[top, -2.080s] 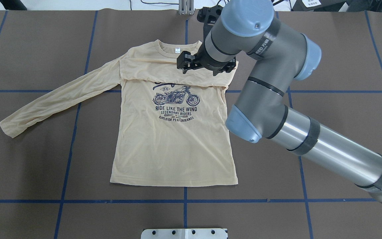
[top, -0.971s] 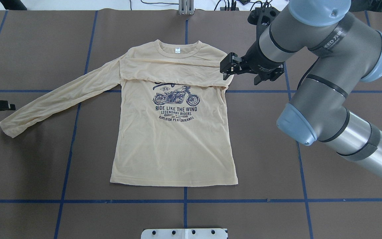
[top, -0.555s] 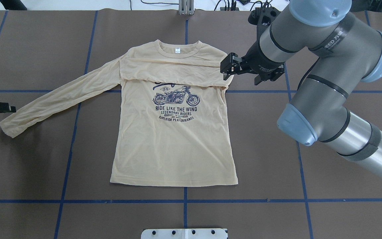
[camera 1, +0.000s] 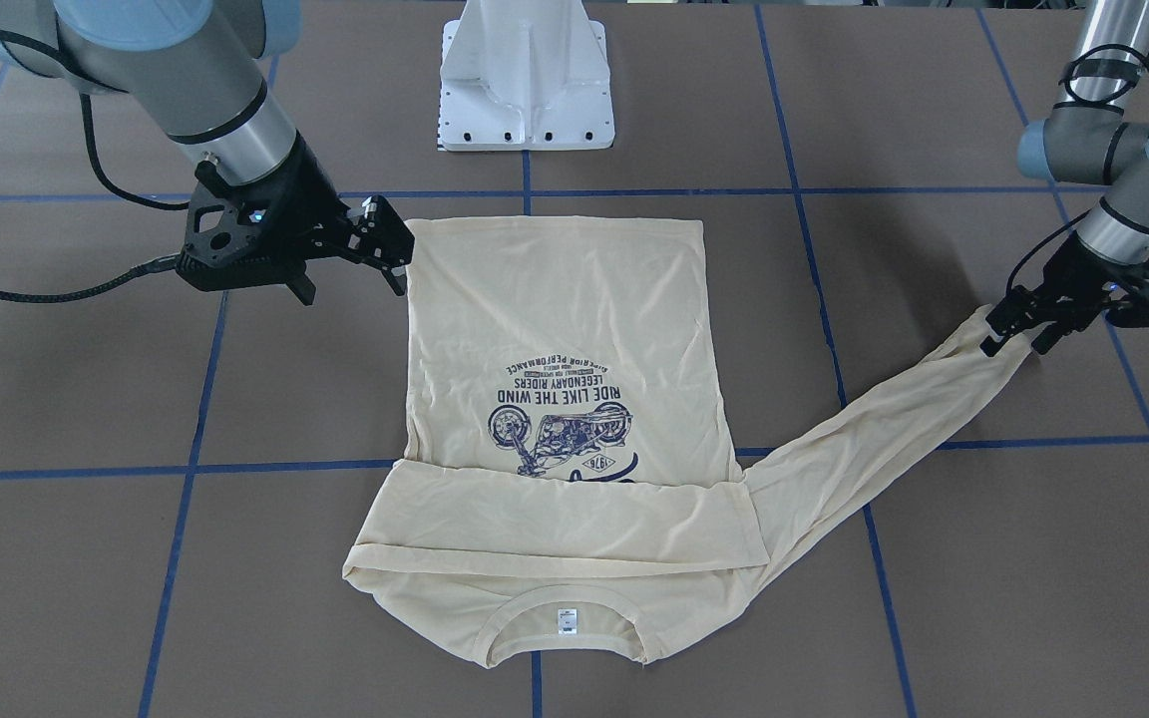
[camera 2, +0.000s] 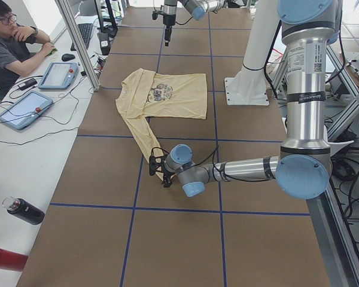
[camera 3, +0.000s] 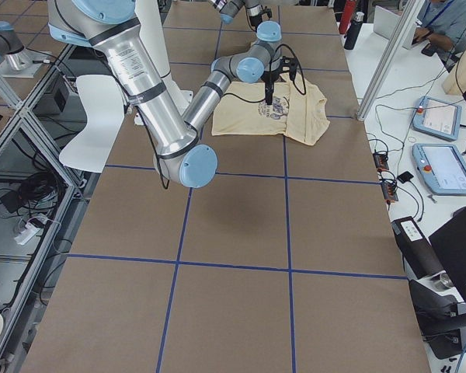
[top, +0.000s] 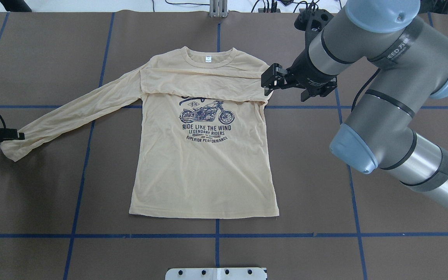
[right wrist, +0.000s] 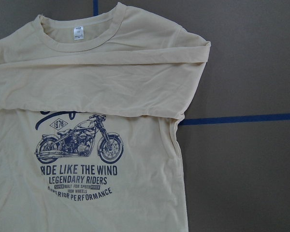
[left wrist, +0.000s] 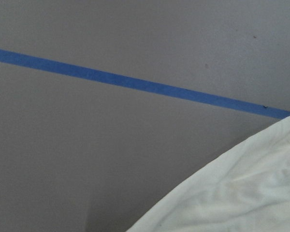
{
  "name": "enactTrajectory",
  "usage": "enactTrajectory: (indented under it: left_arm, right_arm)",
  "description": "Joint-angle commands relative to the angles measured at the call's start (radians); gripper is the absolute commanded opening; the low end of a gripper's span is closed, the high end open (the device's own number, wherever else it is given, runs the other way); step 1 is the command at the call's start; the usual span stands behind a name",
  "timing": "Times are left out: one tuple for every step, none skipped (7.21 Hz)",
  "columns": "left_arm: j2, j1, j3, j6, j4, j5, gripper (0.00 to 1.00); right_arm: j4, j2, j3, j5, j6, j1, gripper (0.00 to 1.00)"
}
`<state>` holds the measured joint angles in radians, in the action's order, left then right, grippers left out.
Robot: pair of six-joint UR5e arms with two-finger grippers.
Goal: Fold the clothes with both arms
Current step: 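Lower the left gripper to the other sleeve cuff and grasp it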
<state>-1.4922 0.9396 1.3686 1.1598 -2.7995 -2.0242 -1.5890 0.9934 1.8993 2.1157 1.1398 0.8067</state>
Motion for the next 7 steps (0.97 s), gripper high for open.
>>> enactTrajectory:
  left_arm:
    - [0.018, -0.001, 0.006, -0.020, 0.000, -0.001, 1.00]
    - [0.018, -0.001, 0.006, -0.020, 0.000, -0.001, 1.00]
    - [0.021, -0.001, 0.007, -0.020, 0.000, -0.001, 1.00]
    - [0.018, -0.001, 0.007, -0.020, 0.000, -0.001, 1.00]
    - [0.018, -0.005, 0.007, -0.020, 0.000, -0.001, 0.99]
    - [0.021, -0.010, 0.009, -0.020, 0.000, -0.001, 0.88]
    - [0.021, -0.015, 0.009, -0.018, 0.000, -0.001, 0.82]
  right_arm:
    - [0.000, 0.002, 0.003, 0.012, 0.012, 0.000, 0.99]
    - [0.000, 0.002, 0.003, 0.013, 0.012, 0.000, 0.99]
    - [0.000, 0.002, 0.001, 0.013, 0.012, 0.000, 0.99]
    - [0.000, 0.002, 0.001, 0.013, 0.012, 0.002, 0.99]
    - [0.000, 0.002, 0.003, 0.015, 0.012, 0.002, 0.99]
    - [0.000, 0.002, 0.001, 0.015, 0.012, 0.002, 0.99]
    - [0.000, 0.002, 0.001, 0.015, 0.012, 0.002, 0.99]
